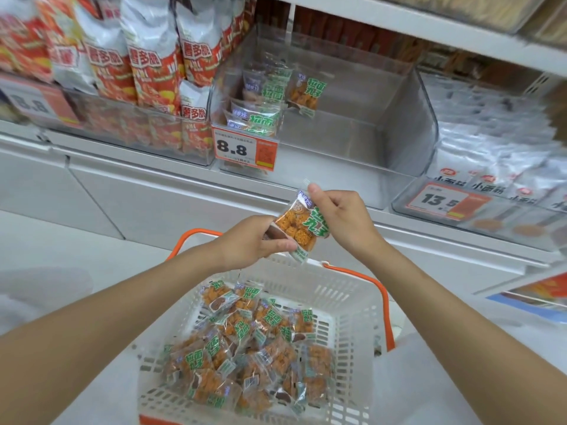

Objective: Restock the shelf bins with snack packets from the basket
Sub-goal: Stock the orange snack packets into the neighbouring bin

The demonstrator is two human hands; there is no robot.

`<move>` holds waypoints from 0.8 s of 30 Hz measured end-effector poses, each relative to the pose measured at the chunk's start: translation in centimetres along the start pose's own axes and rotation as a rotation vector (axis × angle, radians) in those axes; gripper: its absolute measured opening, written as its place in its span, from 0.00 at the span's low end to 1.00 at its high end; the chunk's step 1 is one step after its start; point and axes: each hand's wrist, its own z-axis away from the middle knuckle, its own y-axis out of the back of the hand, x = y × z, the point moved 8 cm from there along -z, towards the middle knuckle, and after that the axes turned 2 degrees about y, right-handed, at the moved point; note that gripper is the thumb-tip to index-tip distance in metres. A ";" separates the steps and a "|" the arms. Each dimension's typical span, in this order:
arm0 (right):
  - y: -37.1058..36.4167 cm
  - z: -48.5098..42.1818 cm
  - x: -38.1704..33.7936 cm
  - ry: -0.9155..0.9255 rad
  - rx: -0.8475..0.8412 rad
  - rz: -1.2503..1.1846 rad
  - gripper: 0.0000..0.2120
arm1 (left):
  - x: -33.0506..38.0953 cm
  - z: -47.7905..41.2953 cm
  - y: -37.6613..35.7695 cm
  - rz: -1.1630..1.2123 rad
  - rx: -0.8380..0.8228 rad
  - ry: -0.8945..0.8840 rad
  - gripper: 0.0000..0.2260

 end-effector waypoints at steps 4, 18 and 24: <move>-0.1 0.0 0.3 -0.189 -0.192 -0.238 0.19 | 0.0 -0.1 1.0 0.069 0.075 -0.012 0.14; 1.8 -1.5 -2.0 -0.112 -0.148 -0.357 0.20 | 5.5 -1.1 6.9 0.219 0.343 -0.152 0.04; 4.2 -3.5 -3.9 -0.016 -0.001 -0.391 0.16 | 8.7 -3.3 9.6 0.127 0.396 -0.174 0.10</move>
